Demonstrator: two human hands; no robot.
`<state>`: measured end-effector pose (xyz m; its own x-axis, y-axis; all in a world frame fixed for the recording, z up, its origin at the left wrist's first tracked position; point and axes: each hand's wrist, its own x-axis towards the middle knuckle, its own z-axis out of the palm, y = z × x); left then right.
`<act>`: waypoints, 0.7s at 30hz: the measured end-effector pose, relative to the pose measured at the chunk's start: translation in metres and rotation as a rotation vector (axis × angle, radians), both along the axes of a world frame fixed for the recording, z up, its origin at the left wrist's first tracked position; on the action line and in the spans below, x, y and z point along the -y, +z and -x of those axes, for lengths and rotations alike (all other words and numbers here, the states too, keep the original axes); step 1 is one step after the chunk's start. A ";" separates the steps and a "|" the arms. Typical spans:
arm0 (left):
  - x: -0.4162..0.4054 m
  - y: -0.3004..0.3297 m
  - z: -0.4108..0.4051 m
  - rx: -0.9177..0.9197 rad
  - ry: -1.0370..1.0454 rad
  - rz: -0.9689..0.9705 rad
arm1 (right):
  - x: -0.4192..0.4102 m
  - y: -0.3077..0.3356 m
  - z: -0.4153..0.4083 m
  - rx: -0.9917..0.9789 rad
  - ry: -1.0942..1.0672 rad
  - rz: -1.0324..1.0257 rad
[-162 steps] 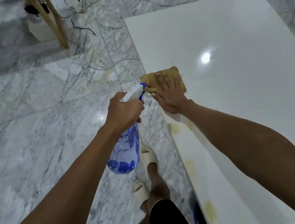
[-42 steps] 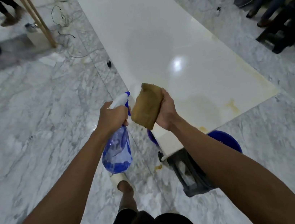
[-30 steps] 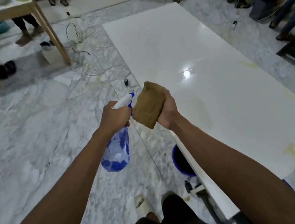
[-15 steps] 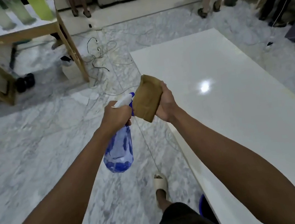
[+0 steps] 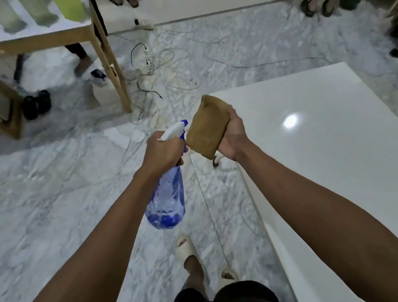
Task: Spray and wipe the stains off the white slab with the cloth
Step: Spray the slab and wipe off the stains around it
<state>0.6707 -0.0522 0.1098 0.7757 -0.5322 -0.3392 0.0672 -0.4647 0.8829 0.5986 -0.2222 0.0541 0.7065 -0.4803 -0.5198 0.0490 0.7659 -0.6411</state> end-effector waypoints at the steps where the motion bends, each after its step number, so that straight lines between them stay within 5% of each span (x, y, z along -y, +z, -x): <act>1: 0.007 -0.002 -0.012 -0.009 -0.012 0.001 | 0.006 -0.004 -0.013 -0.007 -0.018 -0.007; 15: 0.092 -0.035 -0.099 -0.201 -0.055 -0.097 | 0.088 -0.043 -0.074 -0.135 -0.056 -0.019; 21: 0.117 -0.052 -0.115 -0.187 0.022 -0.076 | 0.166 -0.058 -0.070 -0.465 0.098 0.472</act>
